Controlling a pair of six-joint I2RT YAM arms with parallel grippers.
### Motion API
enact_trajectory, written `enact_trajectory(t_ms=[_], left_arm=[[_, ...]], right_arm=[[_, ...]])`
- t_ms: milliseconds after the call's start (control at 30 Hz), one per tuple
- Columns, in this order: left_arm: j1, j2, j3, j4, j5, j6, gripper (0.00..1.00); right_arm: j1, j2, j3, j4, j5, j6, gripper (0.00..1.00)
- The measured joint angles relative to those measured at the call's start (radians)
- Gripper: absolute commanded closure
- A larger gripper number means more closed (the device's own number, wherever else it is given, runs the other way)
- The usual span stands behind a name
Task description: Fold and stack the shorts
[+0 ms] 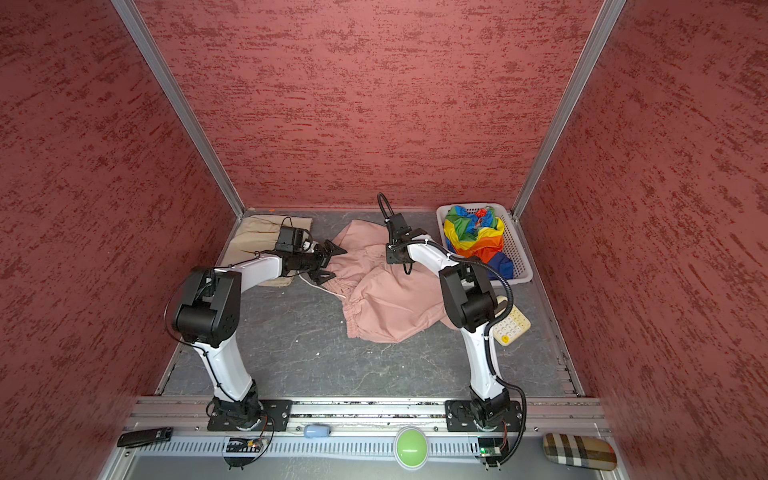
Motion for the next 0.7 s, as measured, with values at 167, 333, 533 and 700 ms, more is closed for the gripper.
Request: enact_trajectory(t_ms=[167, 333, 533, 700], left_arm=[[0.005, 0.008, 0.087, -0.111, -0.058, 0.111, 0.01], [0.012, 0.012, 0.144, -0.232, -0.121, 0.226, 0.01], [0.011, 0.017, 0.285, -0.451, -0.282, 0.414, 0.01], [0.011, 0.031, 0.369, -0.57, -0.407, 0.527, 0.01]], right_arm=[[-0.082, -0.037, -0.105, 0.024, 0.024, -0.013, 1.0], [-0.119, -0.186, -0.283, 0.041, 0.053, -0.024, 1.0], [-0.112, -0.469, -0.517, 0.058, 0.084, -0.027, 1.0], [-0.114, -0.583, -0.595, 0.051, 0.104, -0.026, 0.81]])
